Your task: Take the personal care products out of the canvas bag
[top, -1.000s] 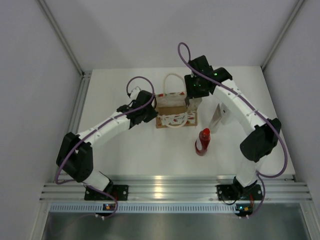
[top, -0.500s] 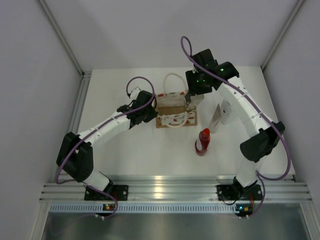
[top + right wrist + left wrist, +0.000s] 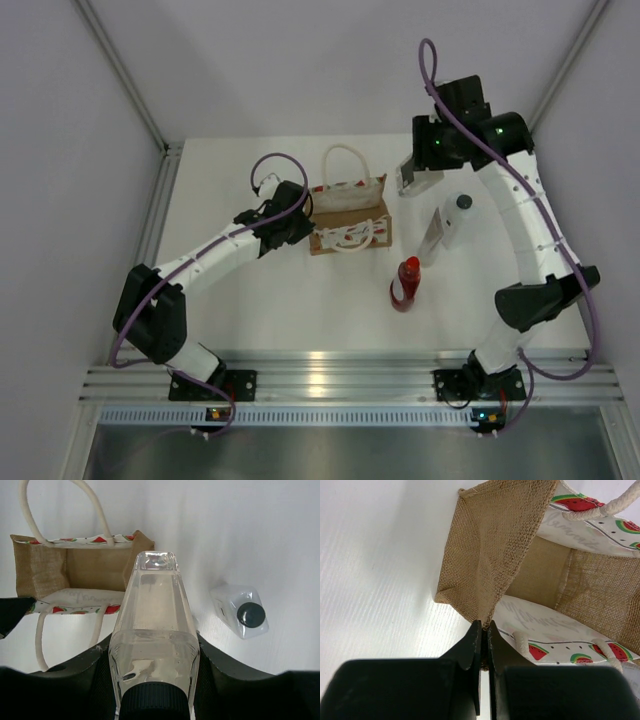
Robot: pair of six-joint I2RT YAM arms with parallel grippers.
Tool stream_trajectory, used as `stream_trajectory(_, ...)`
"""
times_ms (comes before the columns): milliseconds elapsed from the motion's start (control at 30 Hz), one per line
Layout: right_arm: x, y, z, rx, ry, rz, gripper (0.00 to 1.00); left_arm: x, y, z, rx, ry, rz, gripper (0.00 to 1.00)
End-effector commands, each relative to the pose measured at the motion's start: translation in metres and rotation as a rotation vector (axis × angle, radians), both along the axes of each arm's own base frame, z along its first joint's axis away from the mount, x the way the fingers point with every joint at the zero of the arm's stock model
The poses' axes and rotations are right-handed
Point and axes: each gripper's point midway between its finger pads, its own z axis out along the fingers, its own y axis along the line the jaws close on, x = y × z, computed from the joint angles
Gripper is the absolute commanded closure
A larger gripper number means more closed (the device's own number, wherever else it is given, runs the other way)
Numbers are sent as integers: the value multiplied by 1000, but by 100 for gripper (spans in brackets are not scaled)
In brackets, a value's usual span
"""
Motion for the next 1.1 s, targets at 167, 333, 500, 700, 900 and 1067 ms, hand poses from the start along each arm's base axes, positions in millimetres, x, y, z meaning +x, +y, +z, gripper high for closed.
stream_trajectory(167,4,-43,52,55,-157,-64,100,-4,14,-15,47,35,36,100)
stream_trajectory(333,27,-51,11,6,-68,-101,100,-5,14,-12,42,28,34,100)
stream_trajectory(500,53,-43,-22,6,-28,-104,100,-7,15,-8,39,20,29,100)
stream_trajectory(700,74,-45,-63,-45,34,-142,100,-8,15,-7,41,18,21,100)
stream_trajectory(900,78,-51,-125,-114,131,-168,100,-8,13,-5,40,17,1,100)
stream_trajectory(1067,81,-51,-157,-124,169,-170,100,-8,13,-1,43,4,-7,100)
